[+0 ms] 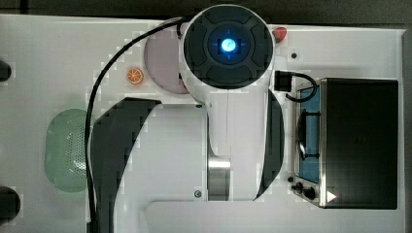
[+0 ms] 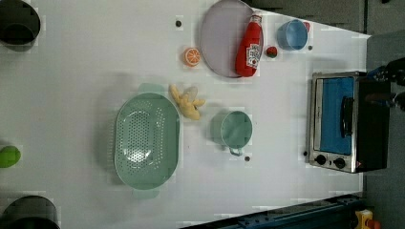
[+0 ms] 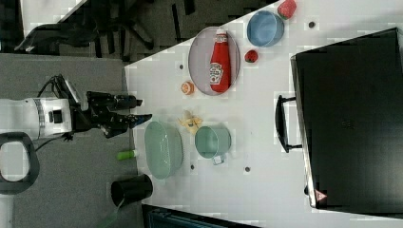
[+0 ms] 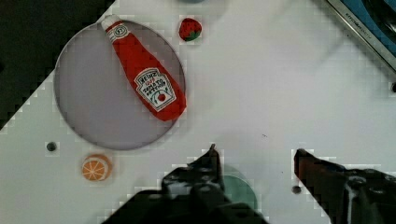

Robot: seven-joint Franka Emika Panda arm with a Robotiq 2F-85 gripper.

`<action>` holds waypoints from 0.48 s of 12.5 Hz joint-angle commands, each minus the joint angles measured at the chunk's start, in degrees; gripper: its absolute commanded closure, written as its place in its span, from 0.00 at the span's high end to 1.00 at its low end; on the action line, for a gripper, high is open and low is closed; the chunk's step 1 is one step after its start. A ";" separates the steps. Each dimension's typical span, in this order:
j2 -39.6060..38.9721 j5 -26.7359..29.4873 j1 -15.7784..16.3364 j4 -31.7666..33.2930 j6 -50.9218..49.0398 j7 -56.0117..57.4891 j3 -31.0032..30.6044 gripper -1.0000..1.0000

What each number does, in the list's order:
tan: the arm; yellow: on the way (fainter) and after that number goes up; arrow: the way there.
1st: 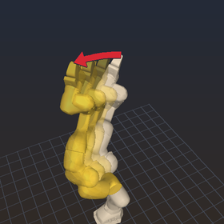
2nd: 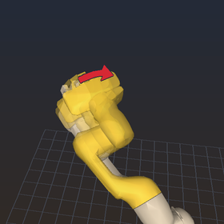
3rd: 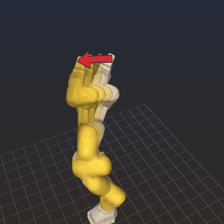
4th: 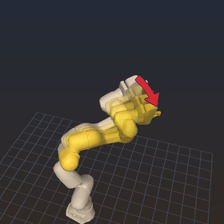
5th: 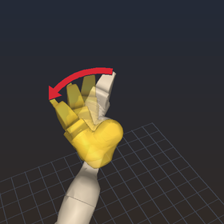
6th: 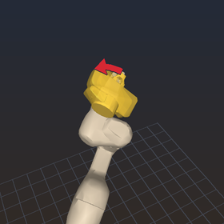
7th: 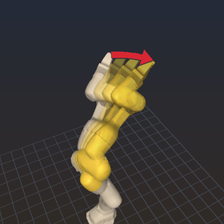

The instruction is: Flap open oven.

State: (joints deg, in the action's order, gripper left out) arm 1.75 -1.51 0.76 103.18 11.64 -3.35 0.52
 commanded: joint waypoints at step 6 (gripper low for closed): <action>18.72 -1.87 -3.03 13.63 -6.82 1.59 2.90 0.95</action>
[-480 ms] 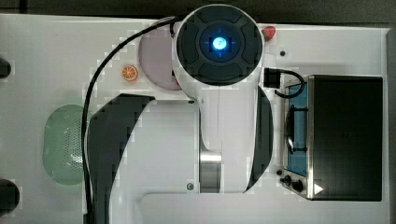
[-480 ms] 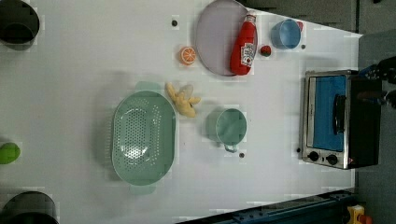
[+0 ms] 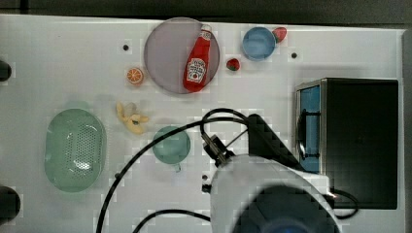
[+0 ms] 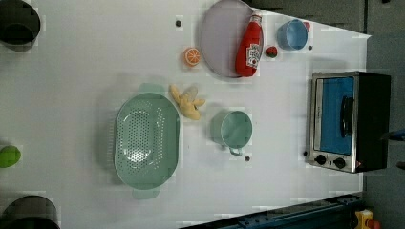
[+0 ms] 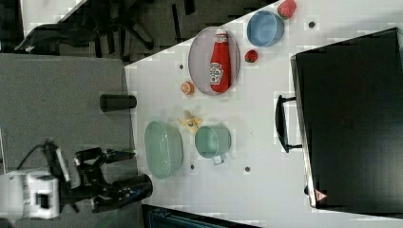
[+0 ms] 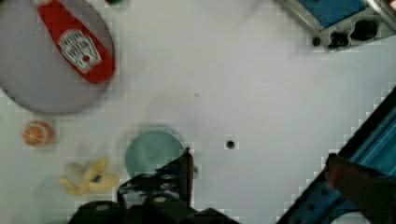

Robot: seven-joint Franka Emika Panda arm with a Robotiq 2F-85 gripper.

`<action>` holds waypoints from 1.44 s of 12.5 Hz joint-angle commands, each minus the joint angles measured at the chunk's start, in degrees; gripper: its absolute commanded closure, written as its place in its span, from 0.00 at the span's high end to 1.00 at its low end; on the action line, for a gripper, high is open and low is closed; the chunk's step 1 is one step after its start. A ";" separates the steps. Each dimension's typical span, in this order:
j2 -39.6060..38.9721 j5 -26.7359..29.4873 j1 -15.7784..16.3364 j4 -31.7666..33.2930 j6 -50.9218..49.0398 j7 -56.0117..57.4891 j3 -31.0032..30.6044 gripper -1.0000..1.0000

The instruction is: Flap open oven.

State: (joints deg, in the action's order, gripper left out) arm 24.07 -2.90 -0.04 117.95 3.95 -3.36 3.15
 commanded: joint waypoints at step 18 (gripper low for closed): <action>-10.48 -1.52 -4.56 3.70 16.48 57.82 14.75 0.18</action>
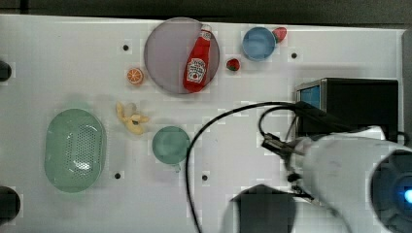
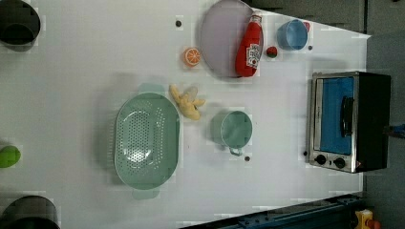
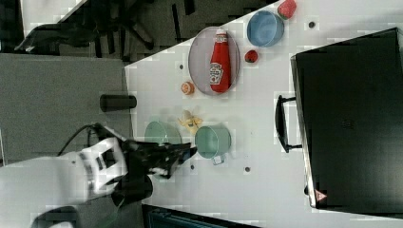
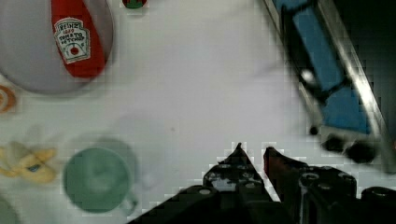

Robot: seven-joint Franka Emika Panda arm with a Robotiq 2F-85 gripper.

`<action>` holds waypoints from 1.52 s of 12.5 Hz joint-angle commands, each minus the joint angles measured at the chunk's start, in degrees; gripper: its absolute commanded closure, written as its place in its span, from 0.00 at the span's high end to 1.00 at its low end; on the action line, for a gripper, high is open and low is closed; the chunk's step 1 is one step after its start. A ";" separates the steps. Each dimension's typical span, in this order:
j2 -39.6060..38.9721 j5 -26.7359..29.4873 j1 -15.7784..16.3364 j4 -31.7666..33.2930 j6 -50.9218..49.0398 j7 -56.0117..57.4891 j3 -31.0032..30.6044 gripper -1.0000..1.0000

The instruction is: Flap open oven.

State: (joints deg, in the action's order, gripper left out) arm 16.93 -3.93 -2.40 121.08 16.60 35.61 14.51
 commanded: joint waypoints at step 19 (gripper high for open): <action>-25.14 -0.59 -2.02 7.84 32.79 30.52 9.76 0.18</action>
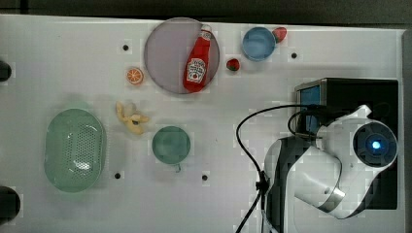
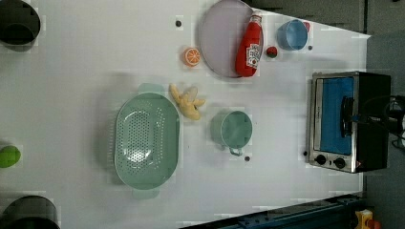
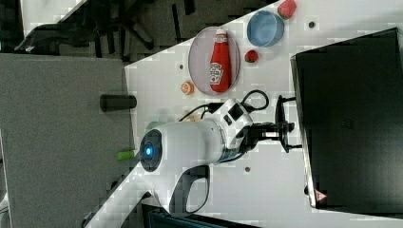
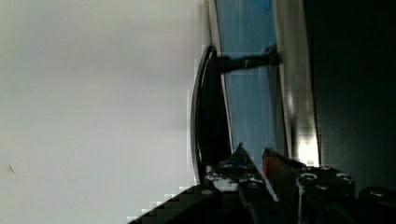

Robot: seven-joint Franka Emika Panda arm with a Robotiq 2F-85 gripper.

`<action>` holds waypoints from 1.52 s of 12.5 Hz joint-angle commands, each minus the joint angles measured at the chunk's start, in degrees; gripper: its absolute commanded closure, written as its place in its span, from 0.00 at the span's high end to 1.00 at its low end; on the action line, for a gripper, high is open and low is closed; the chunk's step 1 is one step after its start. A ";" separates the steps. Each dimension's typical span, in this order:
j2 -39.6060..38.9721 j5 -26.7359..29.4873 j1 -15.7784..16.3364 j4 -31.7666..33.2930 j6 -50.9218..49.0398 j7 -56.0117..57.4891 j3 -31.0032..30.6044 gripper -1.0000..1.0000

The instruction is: Flap open oven.

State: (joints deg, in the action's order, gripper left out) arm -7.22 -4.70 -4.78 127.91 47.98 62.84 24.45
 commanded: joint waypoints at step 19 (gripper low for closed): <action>-11.70 -44.25 8.83 4.58 0.12 -56.79 -14.80 0.18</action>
State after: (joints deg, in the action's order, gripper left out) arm -18.11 -48.73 3.12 132.27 49.13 16.65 9.46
